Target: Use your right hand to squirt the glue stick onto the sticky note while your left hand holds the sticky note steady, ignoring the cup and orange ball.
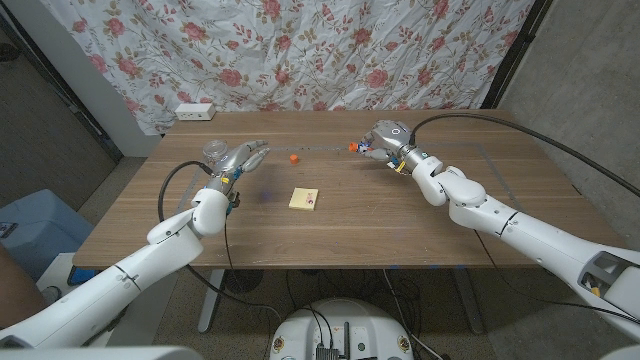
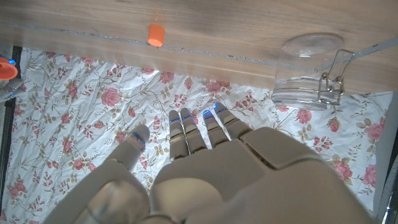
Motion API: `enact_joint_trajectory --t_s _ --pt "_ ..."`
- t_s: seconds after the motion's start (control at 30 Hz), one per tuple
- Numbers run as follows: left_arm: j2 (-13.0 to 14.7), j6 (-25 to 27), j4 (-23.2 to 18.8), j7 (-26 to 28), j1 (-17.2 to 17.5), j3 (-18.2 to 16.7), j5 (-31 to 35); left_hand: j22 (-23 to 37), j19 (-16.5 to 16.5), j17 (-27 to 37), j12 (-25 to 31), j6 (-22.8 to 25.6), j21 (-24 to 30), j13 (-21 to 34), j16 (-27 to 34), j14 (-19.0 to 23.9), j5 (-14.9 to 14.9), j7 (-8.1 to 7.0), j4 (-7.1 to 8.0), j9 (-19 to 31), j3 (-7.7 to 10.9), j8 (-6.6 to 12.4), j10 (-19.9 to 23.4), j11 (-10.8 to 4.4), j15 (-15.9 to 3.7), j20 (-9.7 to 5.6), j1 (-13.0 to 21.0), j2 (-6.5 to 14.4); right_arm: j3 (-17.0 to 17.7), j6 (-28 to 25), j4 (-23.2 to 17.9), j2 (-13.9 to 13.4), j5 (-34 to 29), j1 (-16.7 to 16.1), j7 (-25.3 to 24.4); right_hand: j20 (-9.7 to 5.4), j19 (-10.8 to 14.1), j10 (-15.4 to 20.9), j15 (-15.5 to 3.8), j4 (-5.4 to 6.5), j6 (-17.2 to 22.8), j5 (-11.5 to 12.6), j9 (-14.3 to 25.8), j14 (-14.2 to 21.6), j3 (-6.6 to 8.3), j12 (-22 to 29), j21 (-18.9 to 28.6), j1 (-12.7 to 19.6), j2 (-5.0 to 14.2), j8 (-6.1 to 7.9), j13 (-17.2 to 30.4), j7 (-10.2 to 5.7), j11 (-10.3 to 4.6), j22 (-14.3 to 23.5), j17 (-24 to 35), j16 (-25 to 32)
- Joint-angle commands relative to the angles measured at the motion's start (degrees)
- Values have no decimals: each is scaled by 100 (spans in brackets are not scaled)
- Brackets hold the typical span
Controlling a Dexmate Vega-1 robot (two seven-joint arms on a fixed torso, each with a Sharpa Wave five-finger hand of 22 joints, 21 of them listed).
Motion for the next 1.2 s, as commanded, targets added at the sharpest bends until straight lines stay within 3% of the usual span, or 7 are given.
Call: enact_joint_trajectory --t_s 0.03,0.7,1.2 --pt "-399 -411 374 279 -90 -110 -795 12 64 8 4 -16 19 9 10 11 1 -2 -49 3 8 10 -14 11 -454 -426 50 519 -163 131 253 -93 -383 217 198 -8 36 22 -759 -7 49 26 9 52 -14 12 32 -11 13 43 16 3 -9 22 -4 57" --pt "-950 -1192 894 605 -33 -362 -1954 13 11 29 -5 -106 -14 9 11 -63 -6 36 -100 3 -56 2 -111 70 -387 -393 86 555 -374 462 788 -72 -521 492 333 -18 64 -6 -785 -45 14 43 18 59 -16 1 29 38 -21 36 15 0 -9 21 -8 62" --pt "-1269 -1534 1360 718 -242 -264 -2308 14 -19 35 7 -119 -24 9 16 -83 0 72 -76 3 -62 13 -121 73 -366 -393 72 550 -516 528 1113 23 -451 695 548 7 63 -49 -755 -40 -65 55 21 11 -50 -10 19 13 -87 8 15 0 -6 22 -27 31"
